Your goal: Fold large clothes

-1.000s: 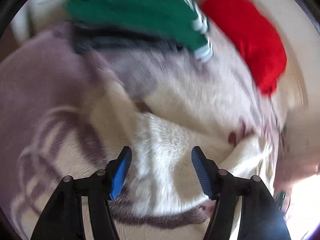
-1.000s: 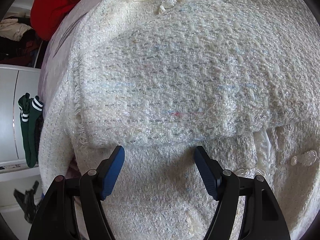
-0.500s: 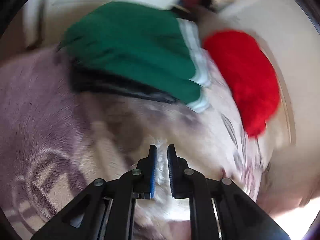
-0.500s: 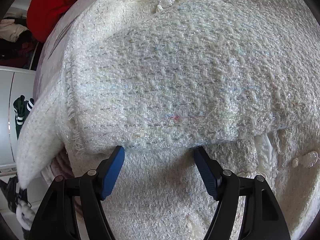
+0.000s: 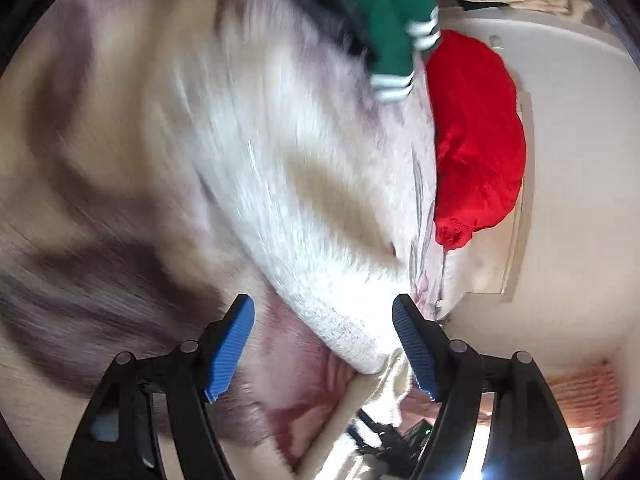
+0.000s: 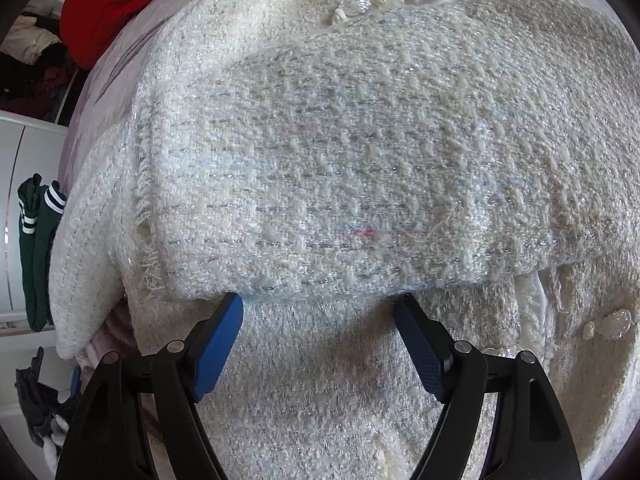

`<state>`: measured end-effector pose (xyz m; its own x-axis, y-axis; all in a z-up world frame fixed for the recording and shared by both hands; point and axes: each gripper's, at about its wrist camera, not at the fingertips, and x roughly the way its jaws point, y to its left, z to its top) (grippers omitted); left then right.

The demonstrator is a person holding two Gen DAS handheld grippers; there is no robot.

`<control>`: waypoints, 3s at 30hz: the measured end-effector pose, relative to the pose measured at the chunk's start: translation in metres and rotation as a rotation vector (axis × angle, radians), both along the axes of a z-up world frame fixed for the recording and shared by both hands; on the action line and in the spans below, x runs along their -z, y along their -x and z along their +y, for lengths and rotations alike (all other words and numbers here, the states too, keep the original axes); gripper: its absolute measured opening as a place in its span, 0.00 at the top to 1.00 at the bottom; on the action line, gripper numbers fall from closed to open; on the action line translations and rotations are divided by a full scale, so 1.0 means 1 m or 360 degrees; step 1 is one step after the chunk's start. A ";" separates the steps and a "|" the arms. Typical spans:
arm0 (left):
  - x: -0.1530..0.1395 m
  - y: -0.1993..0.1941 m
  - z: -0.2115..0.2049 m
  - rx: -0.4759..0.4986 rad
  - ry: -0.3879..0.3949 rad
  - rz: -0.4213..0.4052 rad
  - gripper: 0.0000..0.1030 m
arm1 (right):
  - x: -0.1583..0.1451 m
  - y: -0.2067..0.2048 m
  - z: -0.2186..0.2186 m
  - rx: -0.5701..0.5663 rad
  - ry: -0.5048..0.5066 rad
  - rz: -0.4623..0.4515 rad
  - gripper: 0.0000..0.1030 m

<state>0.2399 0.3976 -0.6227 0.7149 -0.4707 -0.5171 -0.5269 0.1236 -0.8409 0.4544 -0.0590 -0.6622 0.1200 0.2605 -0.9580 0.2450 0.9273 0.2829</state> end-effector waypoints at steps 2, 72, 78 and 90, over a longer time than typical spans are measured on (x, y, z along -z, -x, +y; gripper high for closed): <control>0.002 -0.015 -0.008 -0.0049 0.0019 -0.0031 0.33 | 0.001 0.000 0.009 -0.0015 0.0028 -0.0004 0.18; -0.036 -0.105 -0.383 0.1325 -0.1822 0.0322 0.00 | -0.102 -0.023 -0.248 0.0263 -0.0147 -0.0276 0.90; -0.083 -0.101 -0.371 0.1248 -0.1708 0.0249 0.00 | -0.109 -0.027 -0.280 0.0308 0.0138 -0.0219 0.93; -0.097 -0.225 -0.387 0.1300 -0.1691 0.0217 0.00 | -0.107 -0.019 -0.298 0.0584 -0.0238 -0.0205 0.71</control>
<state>0.4652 0.0105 -0.5259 0.3385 -0.0638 -0.9388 -0.0614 0.9941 -0.0897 0.4733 -0.3573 -0.5550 0.3473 0.3132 -0.8839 0.5051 0.7317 0.4577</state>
